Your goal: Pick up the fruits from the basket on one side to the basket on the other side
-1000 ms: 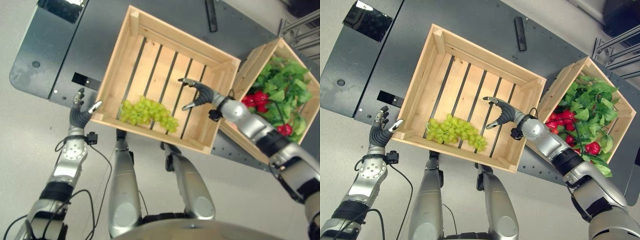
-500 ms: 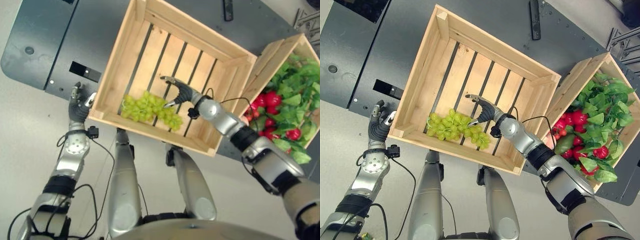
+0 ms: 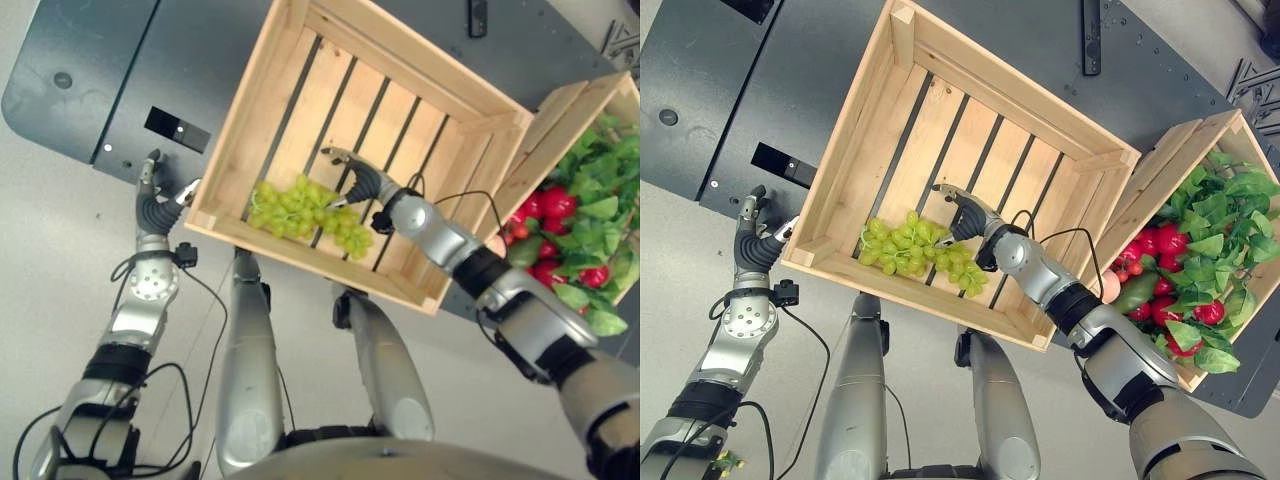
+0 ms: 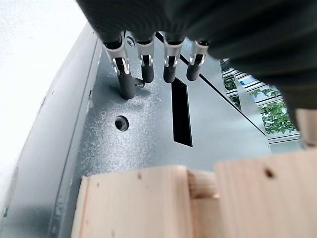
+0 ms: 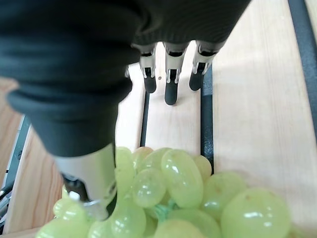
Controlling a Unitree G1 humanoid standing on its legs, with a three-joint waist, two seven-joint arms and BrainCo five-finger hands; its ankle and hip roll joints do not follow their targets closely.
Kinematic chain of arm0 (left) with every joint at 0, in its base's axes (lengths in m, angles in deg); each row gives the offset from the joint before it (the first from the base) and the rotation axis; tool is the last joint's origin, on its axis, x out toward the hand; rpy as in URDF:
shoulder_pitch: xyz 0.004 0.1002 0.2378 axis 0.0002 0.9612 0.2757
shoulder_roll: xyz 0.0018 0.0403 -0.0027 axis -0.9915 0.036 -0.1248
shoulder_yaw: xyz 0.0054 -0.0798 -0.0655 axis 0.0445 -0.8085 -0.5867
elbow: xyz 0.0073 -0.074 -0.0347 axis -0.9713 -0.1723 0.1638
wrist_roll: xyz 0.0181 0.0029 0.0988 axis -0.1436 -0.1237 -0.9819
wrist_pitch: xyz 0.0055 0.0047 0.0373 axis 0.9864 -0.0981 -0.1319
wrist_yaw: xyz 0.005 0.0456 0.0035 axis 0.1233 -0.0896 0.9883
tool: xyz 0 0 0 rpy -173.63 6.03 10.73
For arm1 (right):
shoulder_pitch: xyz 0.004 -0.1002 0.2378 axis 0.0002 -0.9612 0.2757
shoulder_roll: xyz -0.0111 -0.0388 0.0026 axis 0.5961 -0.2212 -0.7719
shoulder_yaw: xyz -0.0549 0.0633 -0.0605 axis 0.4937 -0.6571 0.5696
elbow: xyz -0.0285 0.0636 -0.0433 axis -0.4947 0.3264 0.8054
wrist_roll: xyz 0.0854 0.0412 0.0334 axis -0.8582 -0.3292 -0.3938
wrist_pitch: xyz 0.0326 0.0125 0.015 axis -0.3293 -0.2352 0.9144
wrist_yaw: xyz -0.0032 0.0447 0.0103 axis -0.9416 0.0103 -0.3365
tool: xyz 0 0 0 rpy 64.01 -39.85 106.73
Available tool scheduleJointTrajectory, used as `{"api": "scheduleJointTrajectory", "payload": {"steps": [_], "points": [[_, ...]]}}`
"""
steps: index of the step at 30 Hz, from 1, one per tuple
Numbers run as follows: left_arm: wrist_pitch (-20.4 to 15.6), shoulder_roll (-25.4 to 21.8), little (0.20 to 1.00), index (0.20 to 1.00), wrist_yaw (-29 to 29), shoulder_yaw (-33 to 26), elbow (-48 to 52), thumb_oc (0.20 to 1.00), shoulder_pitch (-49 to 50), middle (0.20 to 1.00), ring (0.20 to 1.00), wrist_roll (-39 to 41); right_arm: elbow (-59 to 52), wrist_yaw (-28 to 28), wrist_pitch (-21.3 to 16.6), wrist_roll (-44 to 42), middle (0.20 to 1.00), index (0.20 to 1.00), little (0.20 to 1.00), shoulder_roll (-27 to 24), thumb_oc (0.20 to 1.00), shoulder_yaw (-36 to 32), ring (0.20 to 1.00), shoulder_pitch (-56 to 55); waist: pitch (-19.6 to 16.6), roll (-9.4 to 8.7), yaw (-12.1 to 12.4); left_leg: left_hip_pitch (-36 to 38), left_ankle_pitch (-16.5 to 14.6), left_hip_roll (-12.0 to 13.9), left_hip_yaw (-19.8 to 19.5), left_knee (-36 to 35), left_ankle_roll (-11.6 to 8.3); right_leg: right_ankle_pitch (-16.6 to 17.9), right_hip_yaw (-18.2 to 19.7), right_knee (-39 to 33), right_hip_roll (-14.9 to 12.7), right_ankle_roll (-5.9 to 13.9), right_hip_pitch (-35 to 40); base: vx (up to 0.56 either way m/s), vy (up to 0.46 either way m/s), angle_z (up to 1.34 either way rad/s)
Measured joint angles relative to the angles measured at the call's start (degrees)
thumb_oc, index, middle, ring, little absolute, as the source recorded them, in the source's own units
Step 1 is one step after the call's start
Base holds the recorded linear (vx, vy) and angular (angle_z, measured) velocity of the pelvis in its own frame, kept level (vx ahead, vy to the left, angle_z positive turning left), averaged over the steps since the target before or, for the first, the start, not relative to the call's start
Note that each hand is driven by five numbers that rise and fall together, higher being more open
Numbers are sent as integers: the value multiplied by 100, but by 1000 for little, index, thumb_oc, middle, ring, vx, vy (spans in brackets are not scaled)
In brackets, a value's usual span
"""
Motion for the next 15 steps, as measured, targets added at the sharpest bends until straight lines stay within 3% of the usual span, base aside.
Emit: {"api": "scheduleJointTrajectory", "payload": {"steps": [15], "points": [[84, -5, 1000, 1000, -122, 0, -74, 1000, -96, 1000, 1000, -52, 134, -19, 37, 2, 1000, 1000, 1000, 117, 1000, 88, 1000, 62, -11, -16, -86, 10, 51, -4, -60, -15, -21, 0, -81, 25, 2, -6, 33, 0, -1, 1]]}}
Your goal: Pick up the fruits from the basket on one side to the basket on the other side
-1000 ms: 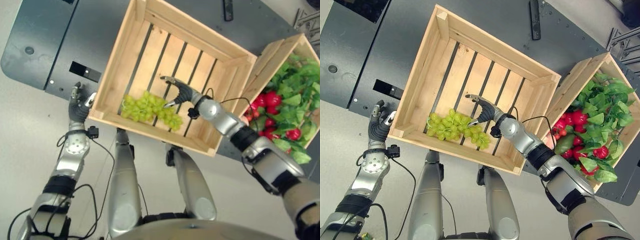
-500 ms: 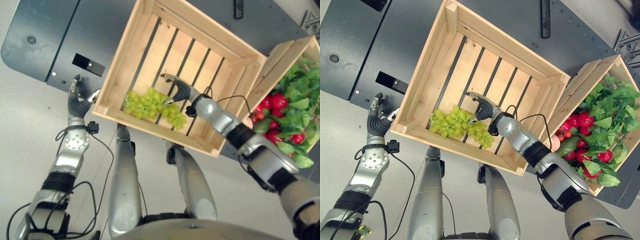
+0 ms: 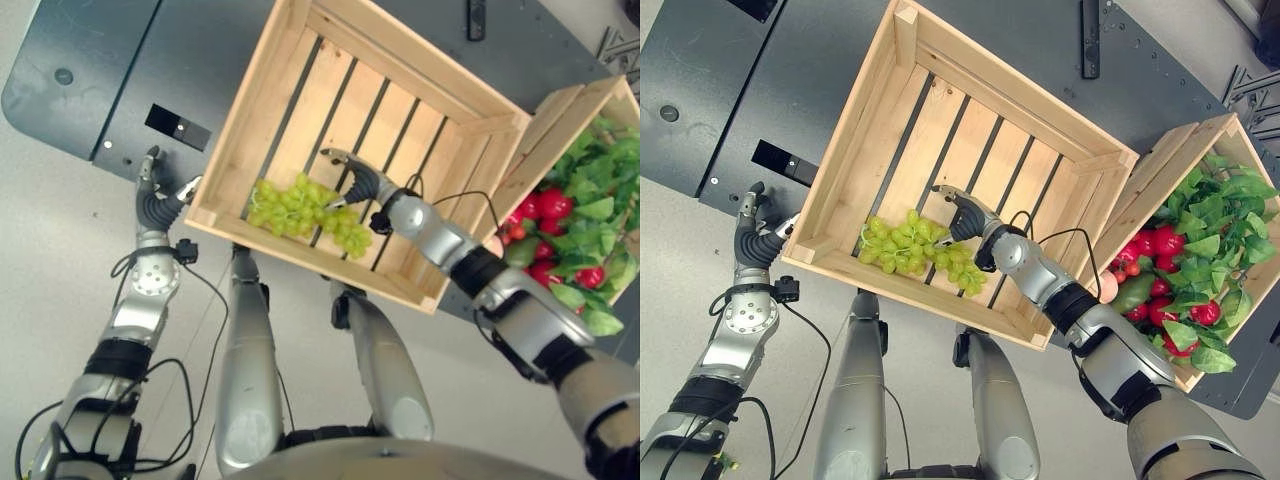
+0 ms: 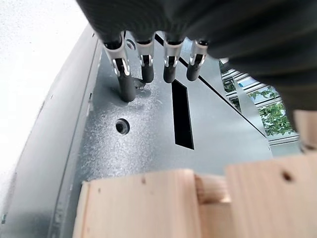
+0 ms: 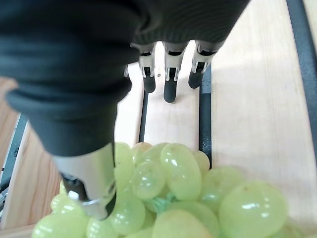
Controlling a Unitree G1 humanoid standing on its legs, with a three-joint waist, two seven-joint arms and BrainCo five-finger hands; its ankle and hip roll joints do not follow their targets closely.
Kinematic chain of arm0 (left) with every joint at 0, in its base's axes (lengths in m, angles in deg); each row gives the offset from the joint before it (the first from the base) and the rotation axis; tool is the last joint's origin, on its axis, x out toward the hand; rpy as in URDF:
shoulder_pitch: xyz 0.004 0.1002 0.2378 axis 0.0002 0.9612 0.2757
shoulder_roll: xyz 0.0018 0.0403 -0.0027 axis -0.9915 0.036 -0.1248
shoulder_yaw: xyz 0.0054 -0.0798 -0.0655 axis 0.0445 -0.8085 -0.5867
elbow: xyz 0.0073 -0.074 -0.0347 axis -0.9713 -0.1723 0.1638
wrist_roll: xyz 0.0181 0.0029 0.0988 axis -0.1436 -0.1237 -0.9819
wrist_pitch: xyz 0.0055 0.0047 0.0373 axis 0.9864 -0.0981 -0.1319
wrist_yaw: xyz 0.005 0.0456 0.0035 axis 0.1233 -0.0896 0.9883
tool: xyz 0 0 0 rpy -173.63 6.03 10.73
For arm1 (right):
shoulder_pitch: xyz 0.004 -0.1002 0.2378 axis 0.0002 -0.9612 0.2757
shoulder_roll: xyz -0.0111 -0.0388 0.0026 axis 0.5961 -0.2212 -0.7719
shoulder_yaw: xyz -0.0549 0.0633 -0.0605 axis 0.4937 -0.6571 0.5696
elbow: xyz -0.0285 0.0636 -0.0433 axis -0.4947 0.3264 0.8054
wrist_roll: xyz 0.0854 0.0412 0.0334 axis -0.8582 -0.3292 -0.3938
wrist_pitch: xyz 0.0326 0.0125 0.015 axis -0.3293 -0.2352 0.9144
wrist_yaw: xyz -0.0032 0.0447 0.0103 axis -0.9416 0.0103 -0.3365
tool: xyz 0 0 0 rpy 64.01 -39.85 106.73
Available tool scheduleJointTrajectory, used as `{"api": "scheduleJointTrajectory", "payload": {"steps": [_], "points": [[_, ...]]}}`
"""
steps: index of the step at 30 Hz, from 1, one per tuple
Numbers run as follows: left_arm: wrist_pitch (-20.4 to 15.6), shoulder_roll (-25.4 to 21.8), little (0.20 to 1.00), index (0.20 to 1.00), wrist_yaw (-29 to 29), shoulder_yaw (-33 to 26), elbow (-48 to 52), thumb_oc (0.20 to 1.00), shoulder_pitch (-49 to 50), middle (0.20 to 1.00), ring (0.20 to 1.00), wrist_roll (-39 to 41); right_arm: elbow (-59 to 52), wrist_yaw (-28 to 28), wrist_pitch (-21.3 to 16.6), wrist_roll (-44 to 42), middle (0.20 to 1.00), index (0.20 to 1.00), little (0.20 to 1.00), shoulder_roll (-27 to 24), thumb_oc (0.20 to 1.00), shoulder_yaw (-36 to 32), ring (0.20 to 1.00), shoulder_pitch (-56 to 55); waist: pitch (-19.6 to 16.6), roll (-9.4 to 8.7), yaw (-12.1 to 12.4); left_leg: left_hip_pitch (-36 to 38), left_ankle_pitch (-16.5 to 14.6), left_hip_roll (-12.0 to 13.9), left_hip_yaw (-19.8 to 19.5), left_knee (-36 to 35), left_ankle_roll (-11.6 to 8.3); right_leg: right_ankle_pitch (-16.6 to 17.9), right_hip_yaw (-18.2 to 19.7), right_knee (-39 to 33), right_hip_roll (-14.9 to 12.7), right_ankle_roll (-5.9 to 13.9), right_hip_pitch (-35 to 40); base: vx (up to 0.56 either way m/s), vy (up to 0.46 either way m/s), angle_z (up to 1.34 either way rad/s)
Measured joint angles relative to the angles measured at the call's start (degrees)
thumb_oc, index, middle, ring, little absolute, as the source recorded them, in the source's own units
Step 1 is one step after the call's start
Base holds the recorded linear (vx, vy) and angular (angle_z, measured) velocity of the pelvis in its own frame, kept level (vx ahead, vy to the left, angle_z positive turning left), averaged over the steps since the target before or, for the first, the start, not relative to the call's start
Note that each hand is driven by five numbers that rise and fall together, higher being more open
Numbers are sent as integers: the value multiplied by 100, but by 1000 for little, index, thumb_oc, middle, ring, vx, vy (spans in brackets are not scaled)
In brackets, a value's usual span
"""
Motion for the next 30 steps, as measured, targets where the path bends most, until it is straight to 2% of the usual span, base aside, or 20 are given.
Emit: {"api": "scheduleJointTrajectory", "payload": {"steps": [7, 14, 18, 19, 22, 30], "points": [[33, -7, 1000, 1000, -94, -5, -65, 1000, -28, 1000, 1000, 0, -21, -28, 9, -2, 1000, 1000, 1000, 43, 1000, 63, 1000, -10, -2, -3, -49, 12, 4, 2, 4, 4, 1, 4, 2, 8, 1, -2, 4, 0, 0, 0], [76, -17, 1000, 1000, -107, -22, -65, 1000, -28, 1000, 1000, -5, -785, -407, 112, -6, 1000, 1000, 1000, -264, 1000, 125, 1000, -501, -12, -19, -61, 16, 4, 4, 9, -2, 2, 3, 6, -2, 3, -3, 10, 0, 0, 0], [87, -16, 1000, 1000, -55, -61, -44, 1000, -6, 1000, 1000, -7, -1976, -706, 129, -27, 1000, 1000, 1000, -1011, 1000, -8, 1000, -1098, -18, -27, -70, 25, 4, 7, -6, -20, 2, 4, 0, -22, 11, -2, 34, 0, 0, 0], [87, -16, 1000, 1000, -55, -61, -44, 1000, -6, 1000, 1000, -7, -1976, -706, 129, -27, 1000, 1000, 1000, -1011, 1000, -8, 1000, -1098, -18, -27, -70, 25, 4, 7, -6, -20, 2, 4, 0, -22, 11, -2, 34, 0, 0, 0], [108, -58, 1000, 1000, -10, -132, -53, 1000, 77, 1000, 1000, -10, -2424, -911, 132, -35, 1000, 1000, 1000, -1438, 1000, -297, 1000, -1536, -59, -88, -177, 90, 3, 13, -19, -44, 1, 2, -3, -55, 22, -1, 112, 0, 0, 0], [114, -64, 1000, 1000, 75, -278, 18, 1000, 190, 1000, 1000, -65, -3001, -1178, 132, -349, 1000, 1000, 1000, -1779, 1000, -687, 1000, -1982, -72, -107, -200, 102, 2, 19, -30, -70, -1, 7, -7, -109, 34, 4, 142, 1, -1, 0]]}}
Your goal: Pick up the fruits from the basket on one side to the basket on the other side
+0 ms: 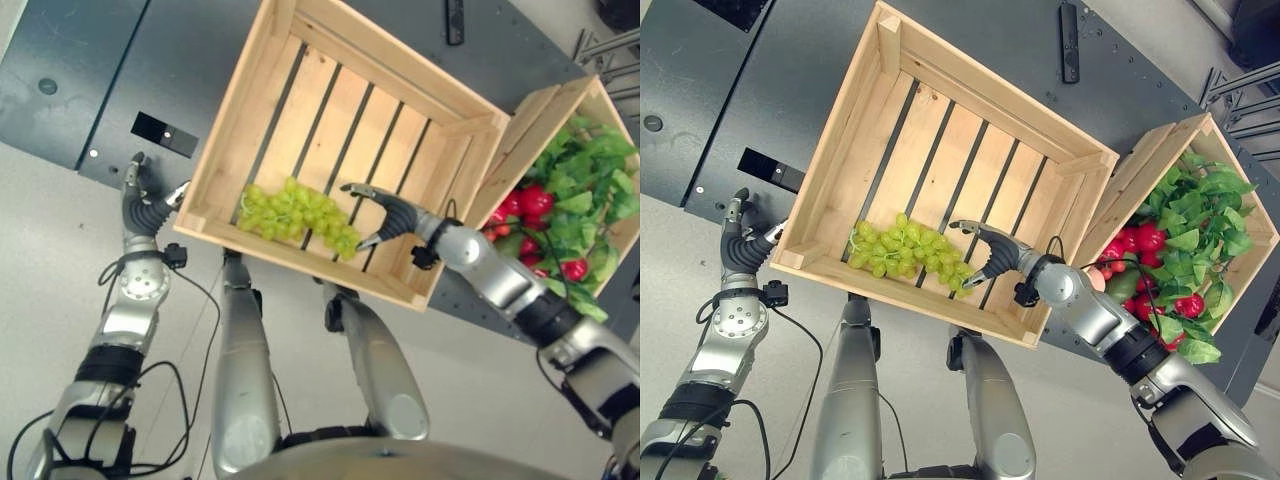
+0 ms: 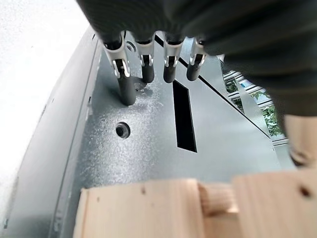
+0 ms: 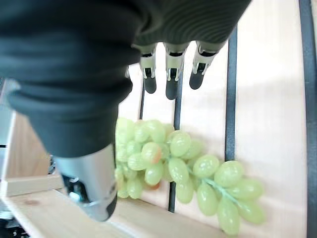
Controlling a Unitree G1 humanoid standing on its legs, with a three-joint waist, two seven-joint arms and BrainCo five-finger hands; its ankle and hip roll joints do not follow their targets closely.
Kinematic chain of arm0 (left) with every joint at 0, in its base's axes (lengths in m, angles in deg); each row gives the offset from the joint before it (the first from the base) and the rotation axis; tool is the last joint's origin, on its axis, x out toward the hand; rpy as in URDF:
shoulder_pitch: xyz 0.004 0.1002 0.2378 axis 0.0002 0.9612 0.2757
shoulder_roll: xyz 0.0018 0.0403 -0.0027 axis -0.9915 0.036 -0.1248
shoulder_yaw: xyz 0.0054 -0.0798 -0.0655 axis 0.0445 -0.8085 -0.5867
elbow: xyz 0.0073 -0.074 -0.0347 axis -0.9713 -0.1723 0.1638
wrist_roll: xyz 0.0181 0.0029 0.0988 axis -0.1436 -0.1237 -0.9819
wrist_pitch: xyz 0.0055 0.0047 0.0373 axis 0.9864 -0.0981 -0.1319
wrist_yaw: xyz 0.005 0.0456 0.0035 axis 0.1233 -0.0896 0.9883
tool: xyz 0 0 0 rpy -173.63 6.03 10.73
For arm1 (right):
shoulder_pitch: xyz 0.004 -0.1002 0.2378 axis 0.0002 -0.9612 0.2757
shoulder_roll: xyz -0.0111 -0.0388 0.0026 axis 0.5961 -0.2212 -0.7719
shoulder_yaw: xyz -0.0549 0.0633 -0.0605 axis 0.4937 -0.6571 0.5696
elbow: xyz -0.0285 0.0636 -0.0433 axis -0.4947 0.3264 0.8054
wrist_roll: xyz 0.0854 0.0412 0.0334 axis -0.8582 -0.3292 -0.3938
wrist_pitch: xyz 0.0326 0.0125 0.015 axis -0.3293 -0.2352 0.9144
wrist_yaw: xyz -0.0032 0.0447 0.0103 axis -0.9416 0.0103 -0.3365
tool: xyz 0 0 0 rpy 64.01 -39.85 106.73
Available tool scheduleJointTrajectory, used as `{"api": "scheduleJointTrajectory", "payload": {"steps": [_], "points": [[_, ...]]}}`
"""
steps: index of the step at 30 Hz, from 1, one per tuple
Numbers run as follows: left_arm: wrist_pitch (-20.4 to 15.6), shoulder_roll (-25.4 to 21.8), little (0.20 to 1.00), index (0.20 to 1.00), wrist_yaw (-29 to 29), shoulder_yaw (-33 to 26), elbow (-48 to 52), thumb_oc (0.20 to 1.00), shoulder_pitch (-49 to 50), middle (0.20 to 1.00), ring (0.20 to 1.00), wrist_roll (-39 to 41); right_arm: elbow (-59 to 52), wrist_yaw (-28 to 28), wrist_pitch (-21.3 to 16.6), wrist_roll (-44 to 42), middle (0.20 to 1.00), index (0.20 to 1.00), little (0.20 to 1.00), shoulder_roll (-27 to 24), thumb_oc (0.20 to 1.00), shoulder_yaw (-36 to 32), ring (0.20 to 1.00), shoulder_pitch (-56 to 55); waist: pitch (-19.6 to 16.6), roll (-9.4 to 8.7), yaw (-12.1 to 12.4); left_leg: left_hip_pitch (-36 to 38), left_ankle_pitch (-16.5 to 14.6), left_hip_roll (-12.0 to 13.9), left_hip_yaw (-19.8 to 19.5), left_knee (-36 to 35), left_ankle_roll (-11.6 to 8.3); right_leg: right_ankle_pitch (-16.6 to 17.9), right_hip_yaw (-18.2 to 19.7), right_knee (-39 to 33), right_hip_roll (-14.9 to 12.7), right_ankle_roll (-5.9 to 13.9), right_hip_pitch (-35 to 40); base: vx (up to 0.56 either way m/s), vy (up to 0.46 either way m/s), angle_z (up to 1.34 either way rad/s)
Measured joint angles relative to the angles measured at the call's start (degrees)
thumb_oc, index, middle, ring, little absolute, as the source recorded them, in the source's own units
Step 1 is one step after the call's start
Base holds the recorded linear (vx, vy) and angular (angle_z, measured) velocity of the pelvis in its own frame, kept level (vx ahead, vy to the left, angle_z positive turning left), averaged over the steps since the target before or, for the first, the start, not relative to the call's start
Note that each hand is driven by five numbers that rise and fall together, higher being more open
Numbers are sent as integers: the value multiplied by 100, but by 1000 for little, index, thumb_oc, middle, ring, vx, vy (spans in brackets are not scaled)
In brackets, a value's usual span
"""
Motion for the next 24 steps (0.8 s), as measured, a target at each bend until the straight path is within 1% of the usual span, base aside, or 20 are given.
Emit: {"api": "scheduleJointTrajectory", "payload": {"steps": [3, 9, 17, 23, 24], "points": [[0, 0, 1000, 1000, 39, -1, 12, 1000, 2, 1000, 1000, -75, -68, -71, 0, -41, 1000, 1000, 1000, -31, 1000, -138, 1000, -121, 0, 0, 1, -5, 0, -3, -1, -1, 0, -1, 1, -3, -3, 1, 0, 0, 0, 0], [5, -21, 1000, 1000, 47, -4, 14, 1000, 1, 1000, 1000, -113, -75, -72, 1, -56, 1000, 1000, 1000, 3, 1000, -159, 1000, -191, 0, 0, 0, -15, -1, -3, -2, -4, -1, -18, 1, -16, -2, 24, -5, 0, 0, 0], [-62, -165, 1000, 1000, 19, 0, 268, 1000, 73, 1000, 1000, -166, -10, 73, 1, 17, 1000, 1000, 1000, 483, 1000, -150, 1000, -106, -2, -2, 10, -257, -8, -14, -3, 28, -7, -27, 12, -1, -4, 37, -244, 5, 3, 0], [-117, -226, 1000, 1000, -68, -5, 415, 1000, 116, 1000, 1000, -166, 505, 336, 3, 278, 1000, 1000, 1000, 925, 1000, -100, 1000, 128, -2, -2, 22, -426, -15, -8, 0, 116, -12, -26, 27, 32, 9, 36, -396, 0, 0, 0], [-117, -226, 1000, 1000, -68, -5, 415, 1000, 116, 1000, 1000, -166, 505, 336, 3, 278, 1000, 1000, 1000, 925, 1000, -100, 1000, 128, -2, -2, 22, -426, -15, -8, 0, 116, -12, -26, 27, 32, 9, 36, -396, 0, 0, 0]]}}
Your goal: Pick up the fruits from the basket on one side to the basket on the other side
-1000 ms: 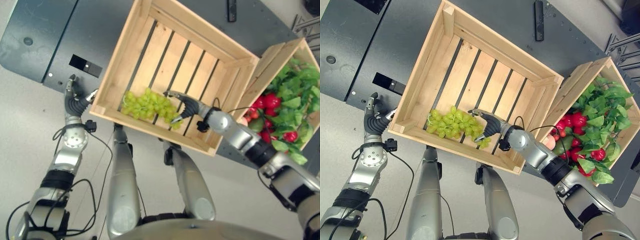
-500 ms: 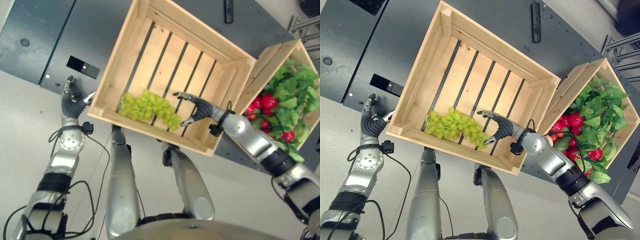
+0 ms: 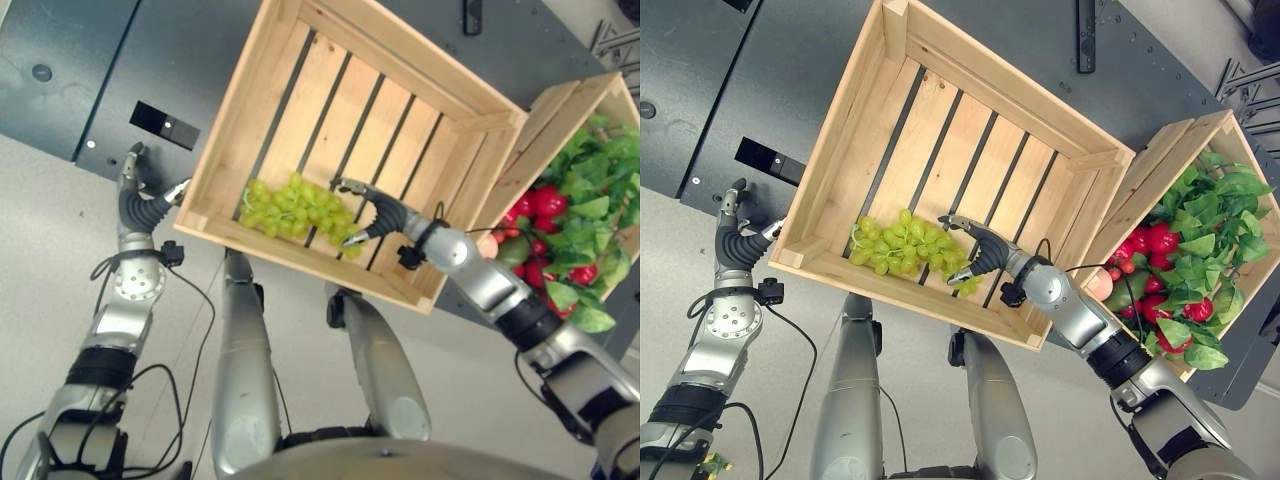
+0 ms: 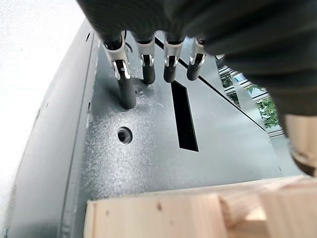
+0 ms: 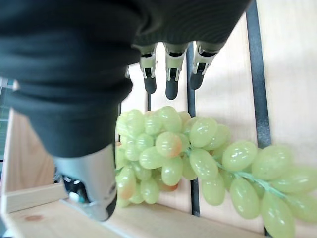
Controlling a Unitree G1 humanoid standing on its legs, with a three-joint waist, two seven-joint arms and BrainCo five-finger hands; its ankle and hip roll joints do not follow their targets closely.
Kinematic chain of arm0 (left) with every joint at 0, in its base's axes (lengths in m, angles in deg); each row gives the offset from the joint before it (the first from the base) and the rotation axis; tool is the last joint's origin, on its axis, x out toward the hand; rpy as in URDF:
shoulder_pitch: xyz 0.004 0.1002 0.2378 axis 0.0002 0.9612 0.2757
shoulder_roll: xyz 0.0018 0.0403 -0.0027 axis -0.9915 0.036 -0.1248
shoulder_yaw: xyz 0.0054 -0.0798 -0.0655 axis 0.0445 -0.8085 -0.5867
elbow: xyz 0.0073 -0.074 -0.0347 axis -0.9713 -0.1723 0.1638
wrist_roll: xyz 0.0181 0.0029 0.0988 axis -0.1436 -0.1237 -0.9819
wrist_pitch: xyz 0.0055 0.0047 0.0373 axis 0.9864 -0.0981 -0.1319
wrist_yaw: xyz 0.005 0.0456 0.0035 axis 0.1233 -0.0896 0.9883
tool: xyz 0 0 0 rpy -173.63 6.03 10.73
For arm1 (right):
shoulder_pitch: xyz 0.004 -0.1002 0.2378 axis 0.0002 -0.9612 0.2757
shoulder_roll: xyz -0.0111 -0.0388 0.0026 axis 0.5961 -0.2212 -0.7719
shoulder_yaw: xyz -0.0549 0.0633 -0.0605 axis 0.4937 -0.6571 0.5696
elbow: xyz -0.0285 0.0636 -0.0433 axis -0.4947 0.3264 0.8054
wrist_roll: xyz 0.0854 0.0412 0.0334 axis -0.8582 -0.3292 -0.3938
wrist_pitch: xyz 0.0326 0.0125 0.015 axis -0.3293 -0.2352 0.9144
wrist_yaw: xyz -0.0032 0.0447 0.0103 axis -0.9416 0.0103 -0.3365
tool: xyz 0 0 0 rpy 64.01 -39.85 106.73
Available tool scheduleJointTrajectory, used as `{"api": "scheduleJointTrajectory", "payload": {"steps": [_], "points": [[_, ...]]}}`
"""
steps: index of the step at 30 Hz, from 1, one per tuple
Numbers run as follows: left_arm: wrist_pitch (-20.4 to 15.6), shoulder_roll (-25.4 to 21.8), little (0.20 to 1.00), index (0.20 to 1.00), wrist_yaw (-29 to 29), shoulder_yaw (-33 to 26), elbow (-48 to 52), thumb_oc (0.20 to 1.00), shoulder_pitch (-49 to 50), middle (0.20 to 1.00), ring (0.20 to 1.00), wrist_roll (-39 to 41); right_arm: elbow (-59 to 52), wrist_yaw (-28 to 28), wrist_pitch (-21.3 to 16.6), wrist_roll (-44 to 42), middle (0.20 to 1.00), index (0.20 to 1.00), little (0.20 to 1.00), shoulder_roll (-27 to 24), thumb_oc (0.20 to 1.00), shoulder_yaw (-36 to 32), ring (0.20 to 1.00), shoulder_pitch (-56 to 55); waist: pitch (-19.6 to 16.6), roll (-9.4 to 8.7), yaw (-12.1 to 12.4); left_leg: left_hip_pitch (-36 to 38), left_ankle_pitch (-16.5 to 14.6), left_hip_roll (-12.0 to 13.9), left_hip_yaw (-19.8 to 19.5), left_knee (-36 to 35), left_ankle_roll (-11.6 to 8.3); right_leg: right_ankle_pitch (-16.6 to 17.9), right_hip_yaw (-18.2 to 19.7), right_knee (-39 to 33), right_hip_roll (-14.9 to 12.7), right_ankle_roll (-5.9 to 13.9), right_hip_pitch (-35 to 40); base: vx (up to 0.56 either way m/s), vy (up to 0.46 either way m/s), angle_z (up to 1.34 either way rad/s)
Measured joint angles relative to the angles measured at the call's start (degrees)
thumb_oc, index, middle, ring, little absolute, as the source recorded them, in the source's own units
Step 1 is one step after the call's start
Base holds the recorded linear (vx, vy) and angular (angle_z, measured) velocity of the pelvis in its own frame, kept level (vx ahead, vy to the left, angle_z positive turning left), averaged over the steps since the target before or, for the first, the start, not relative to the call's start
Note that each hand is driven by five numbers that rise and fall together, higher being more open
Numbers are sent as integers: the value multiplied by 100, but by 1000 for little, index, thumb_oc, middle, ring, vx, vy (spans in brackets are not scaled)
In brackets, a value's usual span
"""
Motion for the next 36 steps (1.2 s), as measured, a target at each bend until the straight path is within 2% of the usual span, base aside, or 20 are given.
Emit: {"api": "scheduleJointTrajectory", "payload": {"steps": [5, 17, 29, 30, 31, 36], "points": [[-45, -129, 1000, 1000, -126, -5, 303, 1000, -26, 1000, 1000, -4, 452, 301, -2, 314, 1000, 1000, 1000, 416, 1000, 83, 1000, 350, 3, 4, 21, -413, -9, -8, 6, 215, 2, -28, 34, 252, -11, 6, -437, 4, 14, -3], [-54, -208, 1000, 1000, -212, -201, 586, 1000, -70, 1000, 1000, -207, 397, 571, -7, 517, 1000, 1000, 1000, 416, 1000, -154, 1000, 584, 1, 3, -1, -849, -16, -50, 13, 419, 5, -78, 97, 632, -55, 7, -981, 1, 6, -1], [-47, -226, 1000, 1000, -292, -219, 642, 1000, -82, 1000, 1000, -241, 431, 598, 0, 509, 1000, 1000, 1000, 457, 1000, -135, 1000, 724, 1, 3, 0, -933, -16, -52, 15, 452, 3, -107, 121, 752, -60, 1, -1121, -1, 0, 0], [-47, -236, 1000, 1000, -294, -219, 642, 1000, -81, 1000, 1000, -241, 436, 615, -1, 503, 755, 755, 755, 476, 755, -135, 755, 724, 1, 3, -3, -933, -16, -52, 15, 451, 3, -108, 120, 752, -60, 0, -1122, 0, 0, 0], [-47, -237, 1000, 1000, -294, -219, 642, 1000, -82, 1000, 1000, -241, 436, 615, -2, 503, 200, 200, 200, 478, 200, -134, 200, 722, 1, 3, -3, -933, -16, -52, 15, 451, 3, -109, 120, 752, -59, -1, -1122, 0, 0, 0], [-45, -245, 1000, 1000, -309, -218, 630, 1000, -91, 1000, 1000, -234, 473, 654, 1, 499, 200, 200, 200, 532, 200, -130, 200, 769, 1, 4, -5, -934, -15, -52, 15, 448, 2, -114, 121, 776, -62, -7, -1137, 0, 0, 0]]}}
